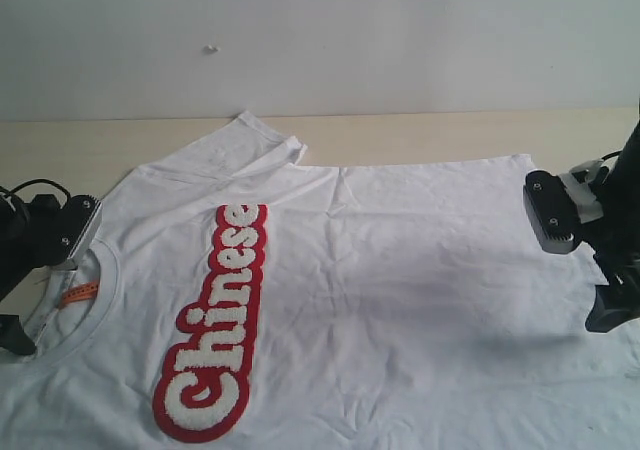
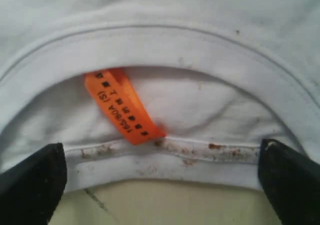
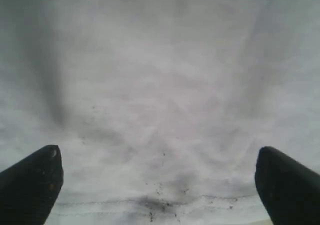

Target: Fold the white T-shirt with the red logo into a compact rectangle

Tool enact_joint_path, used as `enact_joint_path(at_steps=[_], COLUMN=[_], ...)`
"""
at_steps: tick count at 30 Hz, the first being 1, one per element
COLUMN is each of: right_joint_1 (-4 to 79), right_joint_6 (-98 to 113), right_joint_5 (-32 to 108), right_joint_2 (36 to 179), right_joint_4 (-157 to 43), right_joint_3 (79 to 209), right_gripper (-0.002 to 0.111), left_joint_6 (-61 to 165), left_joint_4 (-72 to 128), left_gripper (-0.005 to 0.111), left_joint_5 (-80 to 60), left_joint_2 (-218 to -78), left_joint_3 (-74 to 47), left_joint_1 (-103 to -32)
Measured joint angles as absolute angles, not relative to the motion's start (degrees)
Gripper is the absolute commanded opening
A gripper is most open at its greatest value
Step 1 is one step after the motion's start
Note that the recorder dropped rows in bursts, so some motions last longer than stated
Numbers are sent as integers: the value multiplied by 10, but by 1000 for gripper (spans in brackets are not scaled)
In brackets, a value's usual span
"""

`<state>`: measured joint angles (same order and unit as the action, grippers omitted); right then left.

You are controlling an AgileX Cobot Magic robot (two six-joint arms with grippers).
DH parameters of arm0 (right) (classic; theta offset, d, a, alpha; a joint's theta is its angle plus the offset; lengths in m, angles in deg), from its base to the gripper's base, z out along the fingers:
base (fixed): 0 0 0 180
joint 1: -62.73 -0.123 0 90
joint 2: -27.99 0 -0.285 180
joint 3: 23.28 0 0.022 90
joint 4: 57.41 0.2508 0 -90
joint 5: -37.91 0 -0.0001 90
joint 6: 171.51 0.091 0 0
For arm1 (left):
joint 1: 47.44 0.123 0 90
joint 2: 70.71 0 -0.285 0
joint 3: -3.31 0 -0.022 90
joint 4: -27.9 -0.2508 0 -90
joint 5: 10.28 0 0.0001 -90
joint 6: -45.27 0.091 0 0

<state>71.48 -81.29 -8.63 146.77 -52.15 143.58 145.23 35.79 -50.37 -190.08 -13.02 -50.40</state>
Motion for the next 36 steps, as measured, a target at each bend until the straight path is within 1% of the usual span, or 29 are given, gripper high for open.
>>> enact_joint_path(at_steps=[12, 19, 36], right_joint_1=[719, 735, 735], right_joint_6=[-751, -740, -742], right_joint_5=[-81, -62, -63], right_joint_2=[1477, 1477, 1499], right_joint_4=[-642, -647, -628], right_joint_3=[1436, 1436, 1442], right_gripper=[105, 105, 105], left_joint_6=[1452, 1452, 1452], left_joint_4=[359, 360, 360], left_gripper=[105, 105, 105], left_joint_5=[-506, -506, -507], left_joint_2=[-1901, -1901, -1902], left_joint_3=[-130, -130, -129], left_joint_1=[-504, -504, -504])
